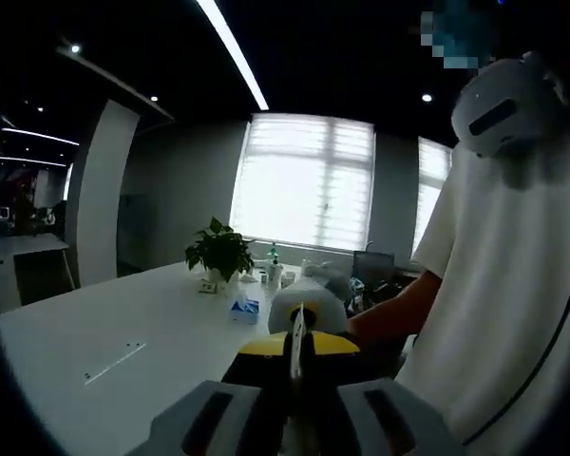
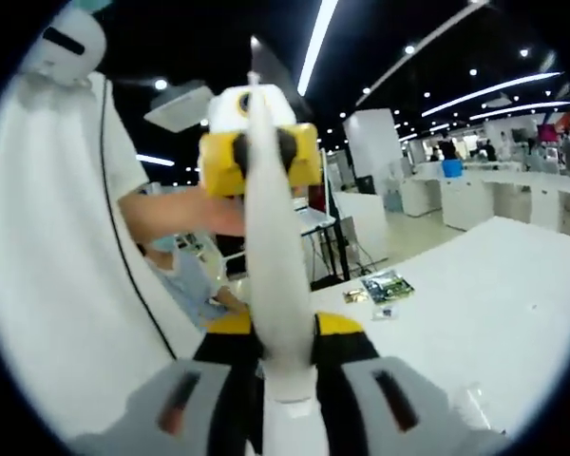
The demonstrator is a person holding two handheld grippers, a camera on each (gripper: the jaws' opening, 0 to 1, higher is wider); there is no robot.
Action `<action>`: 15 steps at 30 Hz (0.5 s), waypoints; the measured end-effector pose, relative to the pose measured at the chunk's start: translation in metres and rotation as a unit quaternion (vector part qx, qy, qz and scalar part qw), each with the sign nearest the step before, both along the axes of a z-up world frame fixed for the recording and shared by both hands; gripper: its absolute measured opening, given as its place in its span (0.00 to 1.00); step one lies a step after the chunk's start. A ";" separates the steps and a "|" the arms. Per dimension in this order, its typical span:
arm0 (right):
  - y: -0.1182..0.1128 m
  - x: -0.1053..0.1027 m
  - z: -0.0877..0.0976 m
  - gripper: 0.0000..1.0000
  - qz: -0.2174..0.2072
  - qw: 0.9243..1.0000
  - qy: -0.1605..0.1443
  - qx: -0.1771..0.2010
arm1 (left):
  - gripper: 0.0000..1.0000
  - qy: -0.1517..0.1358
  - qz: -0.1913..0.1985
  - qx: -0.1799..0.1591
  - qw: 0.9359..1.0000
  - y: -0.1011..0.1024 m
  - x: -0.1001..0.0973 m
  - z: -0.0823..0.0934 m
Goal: Arrange the skincare products in the storage area until every visible bottle or jar stands upright without overlapping.
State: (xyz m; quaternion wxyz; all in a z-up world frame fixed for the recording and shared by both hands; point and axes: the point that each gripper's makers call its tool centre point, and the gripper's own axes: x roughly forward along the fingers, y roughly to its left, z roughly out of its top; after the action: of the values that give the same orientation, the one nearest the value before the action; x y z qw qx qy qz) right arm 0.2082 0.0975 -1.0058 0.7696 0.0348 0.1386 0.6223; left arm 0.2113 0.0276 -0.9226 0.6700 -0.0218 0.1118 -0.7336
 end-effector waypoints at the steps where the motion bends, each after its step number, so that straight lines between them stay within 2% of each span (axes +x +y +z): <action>1: 0.000 -0.001 0.000 0.18 0.004 1.000 0.004 -0.001 | 0.04 0.002 -0.007 0.002 1.000 0.001 -0.003 0.000; 6: 0.000 -0.008 -0.004 0.15 0.011 1.000 -0.003 -0.020 | 0.06 -0.006 -0.016 0.023 1.000 0.003 -0.009 -0.003; 7: -0.001 -0.011 -0.007 0.14 0.013 0.999 -0.011 -0.033 | 0.06 -0.005 -0.031 0.041 0.999 0.005 -0.016 -0.006; 10: -0.001 -0.013 -0.008 0.13 0.014 0.999 -0.012 -0.035 | 0.08 -0.017 -0.036 0.061 0.997 0.006 -0.018 -0.007; 13: 0.000 -0.015 -0.009 0.13 0.015 0.999 -0.016 -0.039 | 0.09 -0.039 -0.042 0.097 0.994 0.008 -0.020 -0.010; 15: 0.000 -0.015 -0.010 0.13 0.012 0.999 -0.018 -0.043 | 0.09 -0.066 -0.043 0.132 0.988 0.009 -0.020 -0.012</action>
State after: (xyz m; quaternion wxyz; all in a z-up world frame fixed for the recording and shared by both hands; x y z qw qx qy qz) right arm 0.1934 0.0979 -1.0161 0.7651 -0.0110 0.1521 0.6256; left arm 0.1909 0.0370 -0.9348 0.6407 0.1206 0.1640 -0.7403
